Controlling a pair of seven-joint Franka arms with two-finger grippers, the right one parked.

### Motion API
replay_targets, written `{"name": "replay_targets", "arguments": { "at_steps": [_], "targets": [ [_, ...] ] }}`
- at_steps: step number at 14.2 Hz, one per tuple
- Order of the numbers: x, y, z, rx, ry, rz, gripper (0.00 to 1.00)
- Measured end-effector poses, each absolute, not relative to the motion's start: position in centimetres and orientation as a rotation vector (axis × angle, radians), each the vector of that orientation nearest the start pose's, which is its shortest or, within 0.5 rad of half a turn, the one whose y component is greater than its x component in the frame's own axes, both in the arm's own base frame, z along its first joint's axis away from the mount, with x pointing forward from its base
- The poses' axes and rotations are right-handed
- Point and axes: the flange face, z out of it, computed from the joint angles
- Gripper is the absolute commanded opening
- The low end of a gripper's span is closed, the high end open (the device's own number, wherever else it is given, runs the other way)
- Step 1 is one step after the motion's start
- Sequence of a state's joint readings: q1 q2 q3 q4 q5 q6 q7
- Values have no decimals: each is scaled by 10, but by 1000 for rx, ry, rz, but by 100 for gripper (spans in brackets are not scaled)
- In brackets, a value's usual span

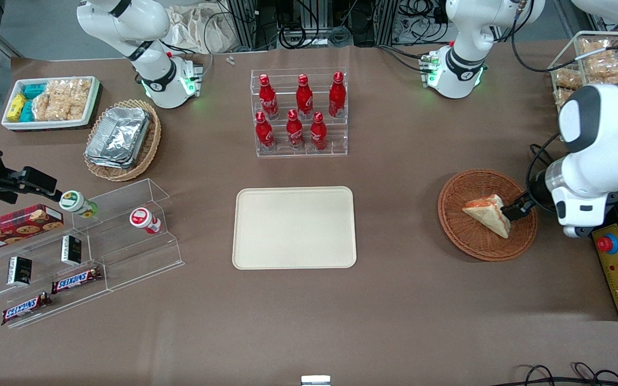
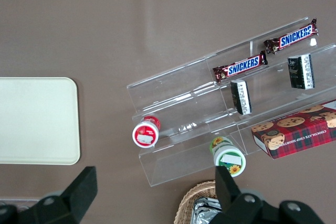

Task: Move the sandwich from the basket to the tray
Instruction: 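Lower the open left gripper over the wrapped sandwich in the basket, then close the left gripper on the sandwich's wrapped edge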

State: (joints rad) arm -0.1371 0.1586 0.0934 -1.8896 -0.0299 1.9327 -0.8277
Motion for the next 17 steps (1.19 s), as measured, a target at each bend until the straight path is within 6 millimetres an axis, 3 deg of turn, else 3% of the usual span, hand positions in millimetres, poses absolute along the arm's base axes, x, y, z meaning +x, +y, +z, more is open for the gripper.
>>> {"name": "replay_targets", "arguments": {
  "at_steps": [4,7,17],
  "targets": [
    [569,-26,361,-2782,-1321,103,100],
    [557,-24,334,-2774,-1346,75,100],
    [536,-4,294,-2744,-1410,69,100]
  ]
}}
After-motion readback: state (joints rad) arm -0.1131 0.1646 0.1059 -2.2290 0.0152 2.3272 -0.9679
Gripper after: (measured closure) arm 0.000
